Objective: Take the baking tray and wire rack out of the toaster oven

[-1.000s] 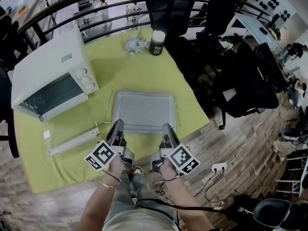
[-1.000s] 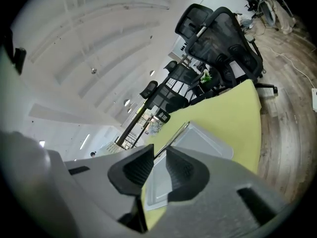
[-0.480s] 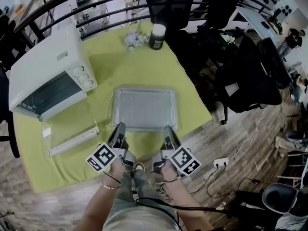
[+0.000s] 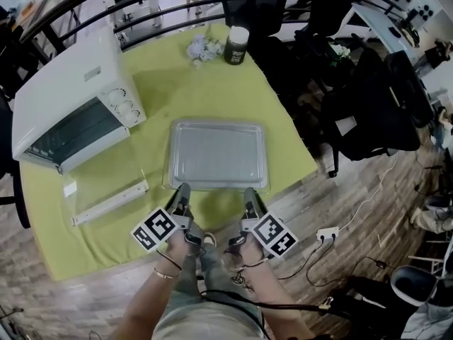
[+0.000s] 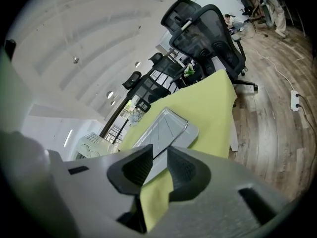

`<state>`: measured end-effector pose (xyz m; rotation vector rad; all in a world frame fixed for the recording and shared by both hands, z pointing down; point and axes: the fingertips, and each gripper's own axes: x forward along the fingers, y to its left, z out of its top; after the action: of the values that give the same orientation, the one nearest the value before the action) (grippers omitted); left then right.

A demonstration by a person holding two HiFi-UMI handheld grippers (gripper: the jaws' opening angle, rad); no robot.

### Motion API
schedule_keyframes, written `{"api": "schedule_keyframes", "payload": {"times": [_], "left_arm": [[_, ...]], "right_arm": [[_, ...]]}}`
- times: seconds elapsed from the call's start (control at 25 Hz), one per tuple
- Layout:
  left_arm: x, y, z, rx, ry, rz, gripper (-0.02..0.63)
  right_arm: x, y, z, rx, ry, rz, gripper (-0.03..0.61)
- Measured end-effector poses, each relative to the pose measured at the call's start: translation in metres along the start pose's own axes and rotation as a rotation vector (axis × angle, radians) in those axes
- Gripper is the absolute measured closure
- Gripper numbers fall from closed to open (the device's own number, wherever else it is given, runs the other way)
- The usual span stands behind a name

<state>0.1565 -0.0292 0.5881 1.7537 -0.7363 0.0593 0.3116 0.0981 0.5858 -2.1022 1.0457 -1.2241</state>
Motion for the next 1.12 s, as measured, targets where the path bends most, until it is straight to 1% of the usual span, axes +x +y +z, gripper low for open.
{"api": "schedule_keyframes", "payload": {"times": [0.44, 0.76, 0.8, 0.88, 0.92, 0.96, 1.0, 1.12], "left_arm": [[0.007, 0.028, -0.016, -0.031, 0.083, 0.138, 0.558], [0.013, 0.036, -0.023, -0.004, 0.157, 0.201, 0.548], [0.014, 0.035, -0.024, 0.005, 0.167, 0.201, 0.533], [0.017, 0.033, -0.026, 0.013, 0.184, 0.2, 0.484], [0.018, 0.033, -0.026, 0.007, 0.189, 0.204, 0.469], [0.019, 0.034, -0.026, -0.002, 0.194, 0.212, 0.455], [0.02, 0.036, -0.027, -0.014, 0.198, 0.222, 0.442], [0.017, 0.042, -0.027, -0.035, 0.206, 0.25, 0.434]], "right_arm": [[0.008, -0.025, -0.016, -0.011, 0.065, -0.096, 0.485], [0.014, -0.037, -0.019, -0.051, 0.101, -0.172, 0.474], [0.015, -0.038, -0.019, -0.059, 0.105, -0.183, 0.471], [0.016, -0.041, -0.018, -0.083, 0.113, -0.212, 0.46], [0.017, -0.042, -0.017, -0.101, 0.114, -0.23, 0.444], [0.018, -0.044, -0.016, -0.122, 0.114, -0.248, 0.362], [0.018, -0.045, -0.014, -0.141, 0.116, -0.262, 0.313], [0.017, -0.05, -0.012, -0.159, 0.12, -0.286, 0.291]]}}
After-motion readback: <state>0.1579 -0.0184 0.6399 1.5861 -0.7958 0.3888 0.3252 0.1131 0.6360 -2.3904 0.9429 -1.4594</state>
